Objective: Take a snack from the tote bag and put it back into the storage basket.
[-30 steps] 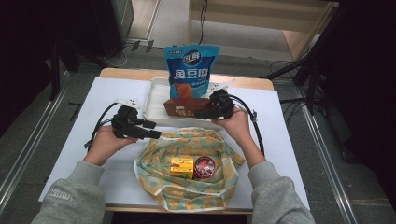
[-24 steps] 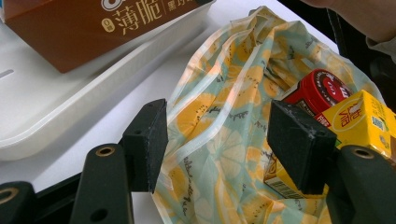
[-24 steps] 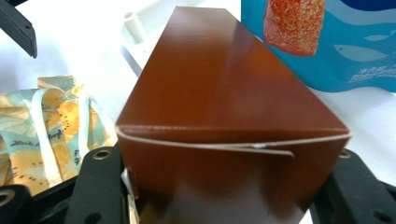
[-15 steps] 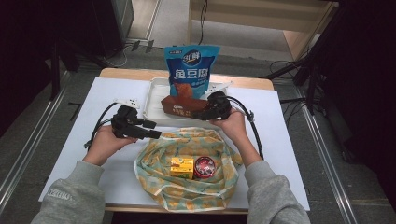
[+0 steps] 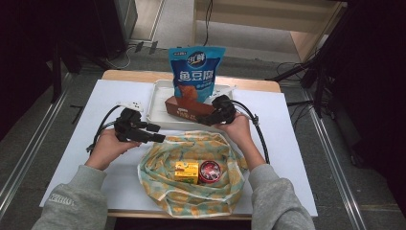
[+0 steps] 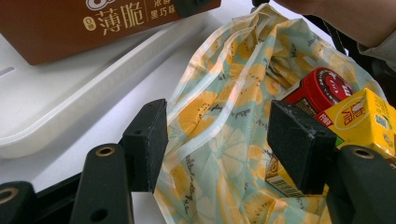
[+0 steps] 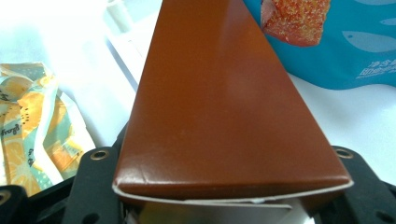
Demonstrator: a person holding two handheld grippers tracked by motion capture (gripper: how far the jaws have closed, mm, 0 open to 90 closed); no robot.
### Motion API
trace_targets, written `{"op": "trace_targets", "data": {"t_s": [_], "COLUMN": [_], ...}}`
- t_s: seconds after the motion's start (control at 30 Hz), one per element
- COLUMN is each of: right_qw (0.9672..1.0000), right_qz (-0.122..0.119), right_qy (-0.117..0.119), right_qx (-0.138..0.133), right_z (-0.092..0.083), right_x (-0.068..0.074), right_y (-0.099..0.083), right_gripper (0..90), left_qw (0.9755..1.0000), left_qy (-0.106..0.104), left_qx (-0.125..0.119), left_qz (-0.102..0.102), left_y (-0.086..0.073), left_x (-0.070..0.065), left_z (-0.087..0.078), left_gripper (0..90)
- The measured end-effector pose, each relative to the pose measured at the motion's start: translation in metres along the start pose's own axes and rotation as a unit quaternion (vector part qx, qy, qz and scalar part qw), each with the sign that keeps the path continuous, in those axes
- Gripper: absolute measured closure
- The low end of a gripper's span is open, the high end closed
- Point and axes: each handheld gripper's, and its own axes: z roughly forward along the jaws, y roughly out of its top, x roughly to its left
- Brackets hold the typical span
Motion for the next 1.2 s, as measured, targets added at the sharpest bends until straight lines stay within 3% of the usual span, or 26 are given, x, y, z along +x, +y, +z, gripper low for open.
{"op": "trace_targets", "data": {"t_s": [0.27, 0.67, 1.2], "right_qw": [0.9999, 1.0000, 0.9999], "right_qz": [-0.012, 0.004, -0.004], "right_qy": [-0.005, -0.006, -0.012], "right_qx": [-0.003, -0.002, 0.000], "right_z": [0.005, 0.015, 0.017], "right_x": [-0.002, -0.008, -0.012], "right_y": [-0.001, -0.005, -0.004], "right_gripper": [41.5, 40.5, 39.9], "left_qw": [1.0000, 1.0000, 1.0000], "left_qy": [0.000, 0.000, 0.000], "left_qx": [0.001, 0.004, 0.005], "left_qz": [0.001, 0.001, 0.001], "left_y": [0.000, 0.000, 0.000], "left_x": [0.000, 0.000, 0.000], "left_z": [0.001, 0.002, 0.003], "left_gripper": [38.8, 38.8, 38.8]}}
